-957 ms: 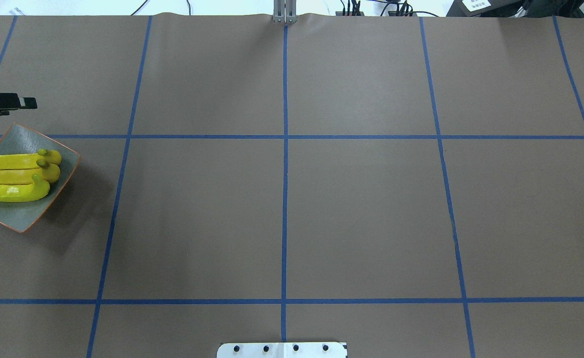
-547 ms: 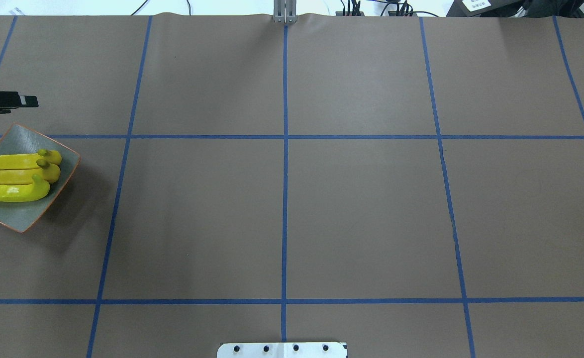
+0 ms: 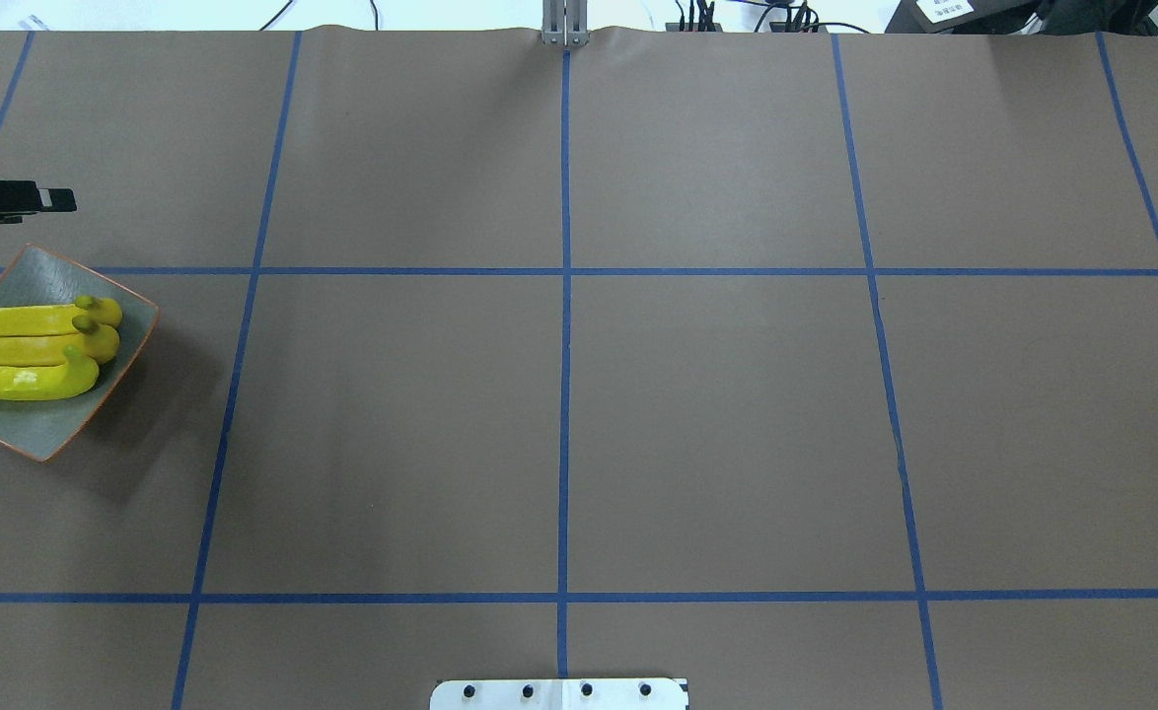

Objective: Transfer all bananas from basket to plate

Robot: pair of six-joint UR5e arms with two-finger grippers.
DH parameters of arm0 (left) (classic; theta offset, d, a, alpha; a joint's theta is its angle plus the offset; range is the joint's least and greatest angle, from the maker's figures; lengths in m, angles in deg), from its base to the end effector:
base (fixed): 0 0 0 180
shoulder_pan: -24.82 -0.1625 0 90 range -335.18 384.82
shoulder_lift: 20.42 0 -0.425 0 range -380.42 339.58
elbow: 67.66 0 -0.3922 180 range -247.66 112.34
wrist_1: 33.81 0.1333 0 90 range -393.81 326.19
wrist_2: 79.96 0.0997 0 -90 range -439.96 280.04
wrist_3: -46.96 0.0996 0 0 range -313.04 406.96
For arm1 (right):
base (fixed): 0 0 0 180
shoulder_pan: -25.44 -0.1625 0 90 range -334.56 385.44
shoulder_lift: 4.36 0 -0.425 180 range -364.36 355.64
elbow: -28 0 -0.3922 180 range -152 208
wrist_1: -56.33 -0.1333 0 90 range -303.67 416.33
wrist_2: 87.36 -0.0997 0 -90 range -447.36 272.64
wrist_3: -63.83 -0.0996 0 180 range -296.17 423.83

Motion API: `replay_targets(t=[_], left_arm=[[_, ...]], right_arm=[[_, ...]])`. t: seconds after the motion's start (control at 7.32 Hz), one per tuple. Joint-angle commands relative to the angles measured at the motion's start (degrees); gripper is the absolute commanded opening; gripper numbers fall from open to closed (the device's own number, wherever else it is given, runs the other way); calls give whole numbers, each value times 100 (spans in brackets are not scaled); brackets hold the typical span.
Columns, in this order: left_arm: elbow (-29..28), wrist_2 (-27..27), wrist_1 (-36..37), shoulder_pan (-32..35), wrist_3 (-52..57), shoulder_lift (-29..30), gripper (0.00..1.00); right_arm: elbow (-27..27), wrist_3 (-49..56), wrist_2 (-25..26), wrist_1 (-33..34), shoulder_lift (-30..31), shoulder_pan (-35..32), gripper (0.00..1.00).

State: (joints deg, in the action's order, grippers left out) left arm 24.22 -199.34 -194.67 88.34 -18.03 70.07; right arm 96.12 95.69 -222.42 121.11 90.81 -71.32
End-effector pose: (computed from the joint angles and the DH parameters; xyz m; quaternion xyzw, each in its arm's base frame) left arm 0.1506 -0.4918 0.5008 0.2569 0.5552 -0.1133 0.7829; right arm 0.1104 -0.3982 0.8376 0.1128 -0.3664 -0.1947 0.9028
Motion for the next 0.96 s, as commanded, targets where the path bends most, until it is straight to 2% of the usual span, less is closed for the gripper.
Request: replay_targets(t=[0.0, 0.41, 0.82], left_arm=[[-4, 3, -15, -7, 3, -14, 99], [5, 3, -59, -7, 3, -14, 99], [-4, 3, -77, -7, 3, -6, 99]], right_arm=[[-36, 13, 356, -19, 72, -1, 98], [-80, -126, 410, -10, 90, 8, 96], [-71, -680, 393, -19, 29, 104, 89]])
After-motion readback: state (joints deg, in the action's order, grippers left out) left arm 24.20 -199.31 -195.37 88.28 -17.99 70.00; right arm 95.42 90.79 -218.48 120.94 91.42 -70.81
